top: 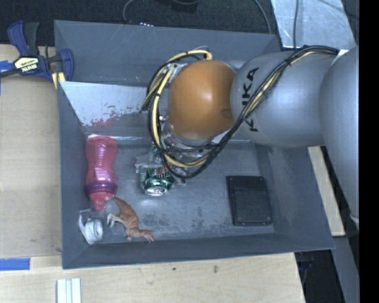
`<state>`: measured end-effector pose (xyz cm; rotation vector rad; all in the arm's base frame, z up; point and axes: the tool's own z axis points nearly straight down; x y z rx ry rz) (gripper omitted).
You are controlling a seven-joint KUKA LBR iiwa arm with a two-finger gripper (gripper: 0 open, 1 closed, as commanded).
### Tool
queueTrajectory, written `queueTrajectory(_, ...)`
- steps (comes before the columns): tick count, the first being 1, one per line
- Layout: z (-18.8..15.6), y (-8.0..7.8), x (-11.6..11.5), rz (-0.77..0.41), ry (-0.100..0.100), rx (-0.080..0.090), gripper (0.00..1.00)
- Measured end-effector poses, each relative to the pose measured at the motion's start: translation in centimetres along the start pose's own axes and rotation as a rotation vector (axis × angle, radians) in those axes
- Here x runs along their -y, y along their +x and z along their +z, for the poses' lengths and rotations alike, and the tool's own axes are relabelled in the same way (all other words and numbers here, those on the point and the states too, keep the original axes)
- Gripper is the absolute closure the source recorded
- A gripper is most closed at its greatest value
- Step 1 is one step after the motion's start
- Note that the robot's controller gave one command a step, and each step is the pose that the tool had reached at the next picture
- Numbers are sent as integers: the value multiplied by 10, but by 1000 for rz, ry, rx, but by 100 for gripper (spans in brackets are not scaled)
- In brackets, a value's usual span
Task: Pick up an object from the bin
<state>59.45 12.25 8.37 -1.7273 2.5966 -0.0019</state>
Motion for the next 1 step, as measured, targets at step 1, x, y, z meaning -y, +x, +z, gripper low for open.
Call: queueTrajectory(1, 0, -7, 2, -4, 3, 2, 100)
